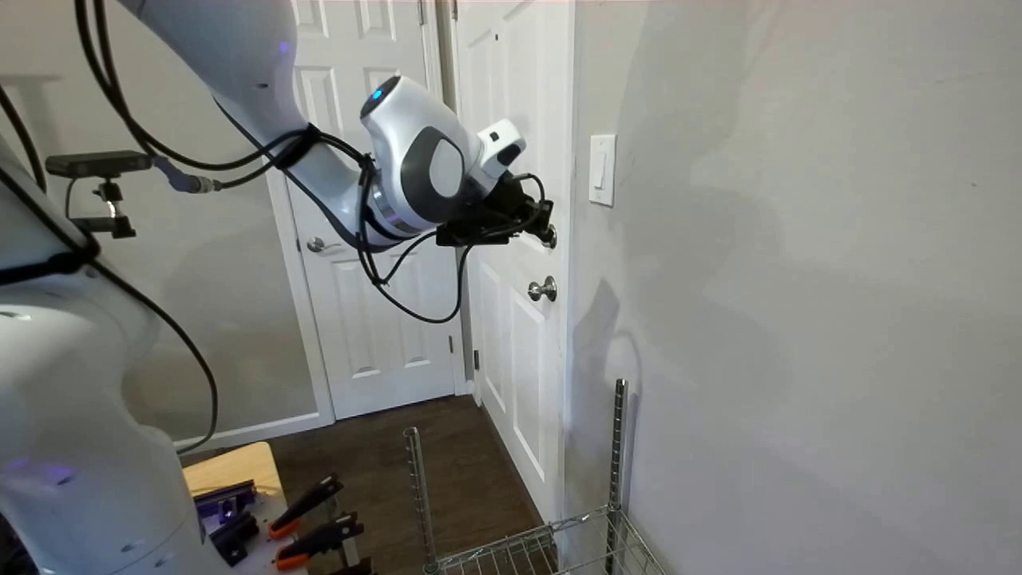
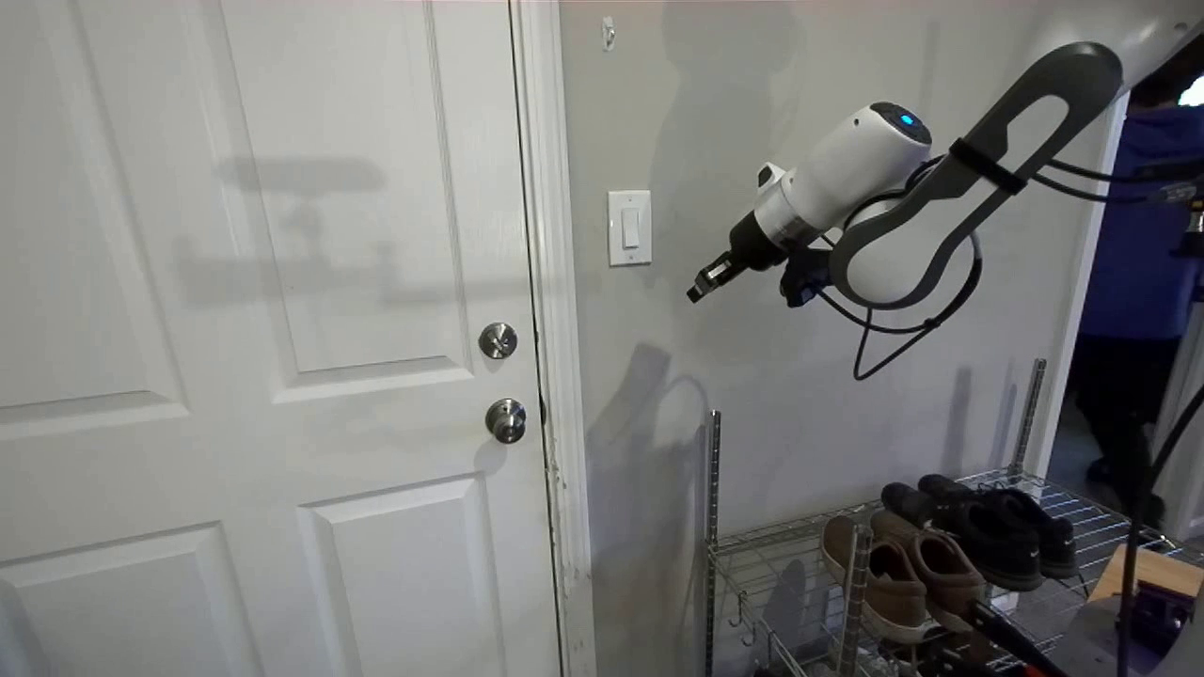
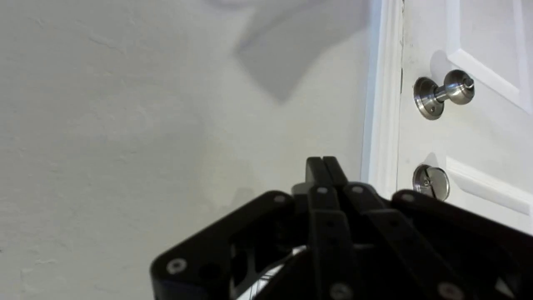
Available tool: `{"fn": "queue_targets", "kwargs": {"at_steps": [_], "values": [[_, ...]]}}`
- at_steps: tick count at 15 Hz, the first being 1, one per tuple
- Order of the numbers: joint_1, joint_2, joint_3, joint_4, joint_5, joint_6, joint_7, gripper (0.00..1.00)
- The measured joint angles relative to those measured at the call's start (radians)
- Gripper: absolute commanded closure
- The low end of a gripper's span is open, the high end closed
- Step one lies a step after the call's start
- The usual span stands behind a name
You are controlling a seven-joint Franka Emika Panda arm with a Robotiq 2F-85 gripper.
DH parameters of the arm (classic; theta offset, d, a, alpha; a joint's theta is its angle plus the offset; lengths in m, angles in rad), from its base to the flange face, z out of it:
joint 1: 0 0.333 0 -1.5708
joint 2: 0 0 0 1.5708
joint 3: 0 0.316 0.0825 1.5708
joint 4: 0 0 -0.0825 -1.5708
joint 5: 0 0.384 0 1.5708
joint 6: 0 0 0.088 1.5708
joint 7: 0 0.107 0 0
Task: Turn off the light
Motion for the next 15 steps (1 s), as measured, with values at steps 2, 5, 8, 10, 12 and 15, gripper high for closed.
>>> {"fn": "queue_targets", "kwargs": {"at_steps": [2, 5, 8, 10, 12, 15], "values": [[-0.035, 0.000, 0.045, 0.023, 0.007, 0.006, 0.000, 0.96], [-0.081, -0.001, 0.115, 0.052, 0.009, 0.038, 0.000, 0.96], [-0.127, -0.001, 0.183, 0.069, 0.022, 0.076, -0.003, 0.96], [-0.170, -0.001, 0.234, 0.080, 0.047, 0.093, -0.011, 0.96], [-0.221, 0.000, 0.286, 0.094, 0.080, 0.102, -0.028, 0.96], [-0.286, 0.007, 0.354, 0.145, 0.118, 0.100, -0.045, 0.96]]}}
